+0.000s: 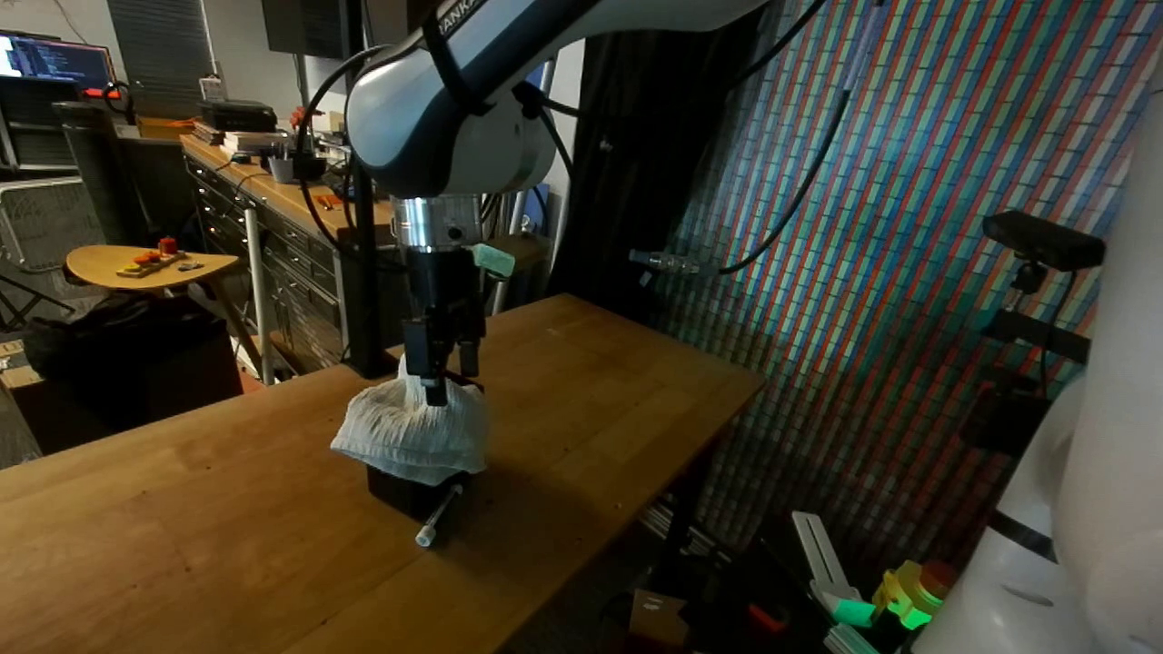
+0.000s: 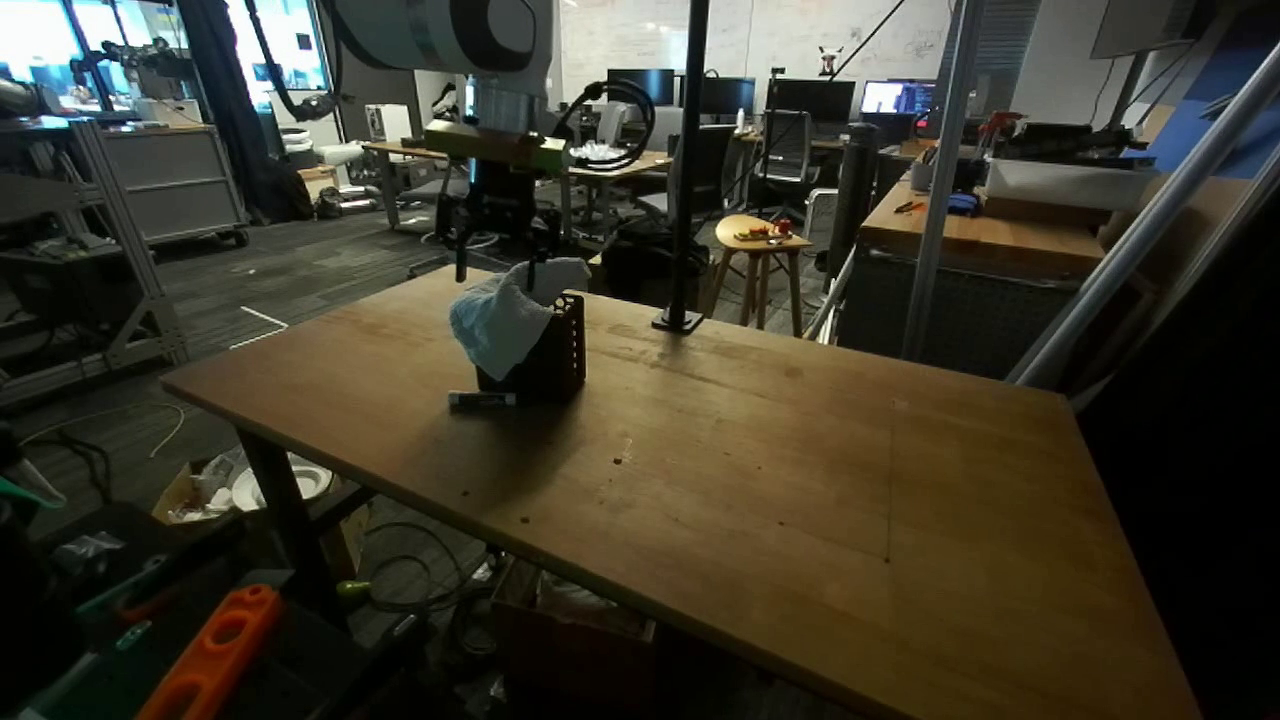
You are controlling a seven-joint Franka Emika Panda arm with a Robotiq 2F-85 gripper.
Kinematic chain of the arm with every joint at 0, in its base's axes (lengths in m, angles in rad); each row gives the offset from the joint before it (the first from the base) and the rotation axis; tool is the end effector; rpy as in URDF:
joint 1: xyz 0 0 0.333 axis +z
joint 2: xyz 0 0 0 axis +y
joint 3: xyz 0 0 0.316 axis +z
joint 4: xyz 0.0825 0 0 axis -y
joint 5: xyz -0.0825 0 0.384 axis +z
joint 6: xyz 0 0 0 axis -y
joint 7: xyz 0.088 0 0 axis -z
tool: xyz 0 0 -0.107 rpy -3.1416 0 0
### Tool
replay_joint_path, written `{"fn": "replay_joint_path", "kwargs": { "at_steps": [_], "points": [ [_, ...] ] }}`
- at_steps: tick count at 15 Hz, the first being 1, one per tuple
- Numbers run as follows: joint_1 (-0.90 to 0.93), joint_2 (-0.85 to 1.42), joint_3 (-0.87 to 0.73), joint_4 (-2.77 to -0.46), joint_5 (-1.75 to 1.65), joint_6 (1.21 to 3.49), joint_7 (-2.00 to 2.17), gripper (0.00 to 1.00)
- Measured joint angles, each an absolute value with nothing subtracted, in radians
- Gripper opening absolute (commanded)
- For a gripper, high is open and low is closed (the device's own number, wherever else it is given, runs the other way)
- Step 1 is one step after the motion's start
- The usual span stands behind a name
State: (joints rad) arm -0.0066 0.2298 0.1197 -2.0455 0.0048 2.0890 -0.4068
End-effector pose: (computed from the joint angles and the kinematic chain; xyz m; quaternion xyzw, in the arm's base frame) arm 0.5615 0.0627 0.3155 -0.9626 -0.2543 0.0889 0.0290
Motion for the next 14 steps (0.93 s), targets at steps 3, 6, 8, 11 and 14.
{"fn": "replay_joint_path", "kwargs": {
  "at_steps": [3, 6, 8, 11, 14],
  "points": [
    [-0.007, 0.202, 0.114, -2.065, -0.001, 2.089, -0.406, 0.69],
    [-0.007, 0.164, 0.105, -2.064, -0.04, 2.089, -0.405, 0.45],
    [-0.007, 0.137, 0.102, -2.061, -0.06, 2.089, -0.404, 0.29],
    [-0.004, 0.109, 0.102, -2.051, -0.069, 2.092, -0.402, 0.1],
    [0.002, 0.106, 0.102, -2.036, -0.067, 2.118, -0.394, 0.05]
  ]
}}
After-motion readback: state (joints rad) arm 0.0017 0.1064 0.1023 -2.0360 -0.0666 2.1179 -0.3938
